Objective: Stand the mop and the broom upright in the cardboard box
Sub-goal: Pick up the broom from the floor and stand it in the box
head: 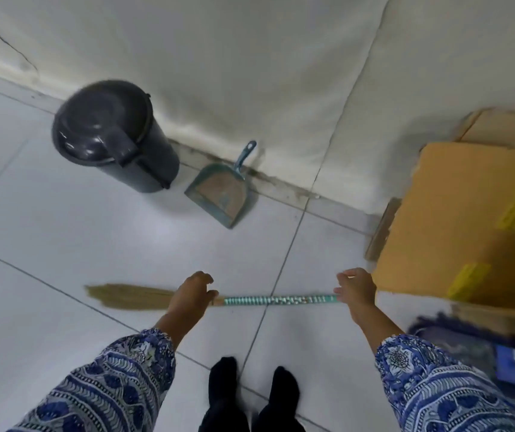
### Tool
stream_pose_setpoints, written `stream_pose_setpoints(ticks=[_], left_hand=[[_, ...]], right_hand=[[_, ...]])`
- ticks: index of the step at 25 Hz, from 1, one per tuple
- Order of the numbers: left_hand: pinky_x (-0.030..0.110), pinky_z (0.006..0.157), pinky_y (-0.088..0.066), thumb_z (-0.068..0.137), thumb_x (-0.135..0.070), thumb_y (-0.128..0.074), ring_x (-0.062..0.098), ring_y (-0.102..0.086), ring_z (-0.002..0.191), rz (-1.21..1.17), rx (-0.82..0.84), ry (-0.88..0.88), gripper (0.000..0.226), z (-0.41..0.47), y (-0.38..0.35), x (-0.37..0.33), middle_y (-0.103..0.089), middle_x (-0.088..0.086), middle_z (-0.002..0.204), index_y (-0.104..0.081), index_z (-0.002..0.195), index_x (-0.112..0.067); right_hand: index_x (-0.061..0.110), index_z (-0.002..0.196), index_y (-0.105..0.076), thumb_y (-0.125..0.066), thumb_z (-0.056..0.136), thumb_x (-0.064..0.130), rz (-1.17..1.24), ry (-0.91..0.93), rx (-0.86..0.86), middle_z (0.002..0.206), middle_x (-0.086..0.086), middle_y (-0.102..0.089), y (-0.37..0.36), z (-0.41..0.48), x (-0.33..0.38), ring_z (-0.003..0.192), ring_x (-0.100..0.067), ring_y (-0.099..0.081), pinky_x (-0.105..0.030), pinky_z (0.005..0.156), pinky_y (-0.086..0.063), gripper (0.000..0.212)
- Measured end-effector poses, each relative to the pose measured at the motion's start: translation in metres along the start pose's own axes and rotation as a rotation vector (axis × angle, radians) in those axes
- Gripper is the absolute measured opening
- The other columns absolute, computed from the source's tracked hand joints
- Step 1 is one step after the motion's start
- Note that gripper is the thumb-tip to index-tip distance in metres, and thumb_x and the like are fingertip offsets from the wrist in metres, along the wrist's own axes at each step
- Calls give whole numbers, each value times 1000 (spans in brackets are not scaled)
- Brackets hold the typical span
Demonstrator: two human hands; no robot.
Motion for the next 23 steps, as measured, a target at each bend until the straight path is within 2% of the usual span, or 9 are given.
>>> stream_pose_setpoints(ticks=[2,3,7,10,12,14,16,19,23], left_hand=[[37,100,-43,87,-15,-59,27,-53,116,47,55,-24,37,43,-54,19,-56,12,128,-52,121,-4],[37,100,-44,86,-15,-59,26,-53,116,69,80,-38,38,62,-81,28,-56,12,128,-52,122,-4],[40,97,-46,86,-15,-60,27,-53,115,181,136,-109,36,131,-176,48,-57,12,123,-52,120,-5],[43,91,-48,84,-17,-62,28,-52,113,315,172,-200,36,169,-230,53,-57,12,120,-52,117,-6],[43,88,-48,82,-13,-63,29,-51,112,397,174,-283,39,184,-261,54,-54,11,120,-50,118,-6],[41,82,-51,81,0,-60,29,-49,110,469,129,-335,38,190,-274,55,-53,11,118,-48,116,-5],[39,76,-52,80,10,-54,28,-49,108,499,82,-363,37,188,-275,54,-52,12,115,-48,114,-4],[37,75,-52,83,10,-49,28,-47,107,486,84,-364,28,175,-263,45,-51,13,115,-51,109,-1],[41,78,-52,85,5,-52,30,-50,105,402,108,-342,18,135,-208,15,-52,14,111,-57,102,1]], right_hand=[[9,55,-45,-52,85,8,67,-102,-11,68,-22,-56,-39,30,-45,61,-34,-58,-56,79,-54,31],[9,55,-46,-51,87,10,118,-164,2,62,-17,-53,-61,48,-71,56,-30,-55,-53,80,-54,33],[-7,87,-60,-55,87,13,276,-329,-29,59,-10,-50,-134,116,-158,50,-22,-50,-49,84,-54,21],[-6,108,-56,-59,87,15,442,-434,-35,62,-11,-47,-179,150,-202,49,-20,-44,-33,59,-49,30],[-6,110,-53,-62,85,17,537,-479,-24,68,-14,-52,-202,165,-222,54,-23,-50,-29,53,-43,35],[-4,107,-51,-65,83,17,599,-501,-55,87,-20,-62,-213,174,-231,72,-31,-64,-34,63,-53,35],[-7,113,-51,-66,82,16,608,-525,-98,104,-23,-65,-215,175,-238,89,-33,-68,-37,72,-56,42],[-8,116,-53,-68,80,17,586,-506,-141,110,-25,-66,-198,155,-227,81,-29,-68,-35,70,-56,47],[-9,106,-61,-69,79,18,562,-353,-201,101,-26,-69,-139,95,-157,70,-26,-65,-39,72,-57,39]])
Point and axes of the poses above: each hand's wrist, its own z-axis towards the middle knuckle, its own y-axis out of the back of the hand, x = y × z, the point moved 10 cm from there along z, towards the middle knuckle
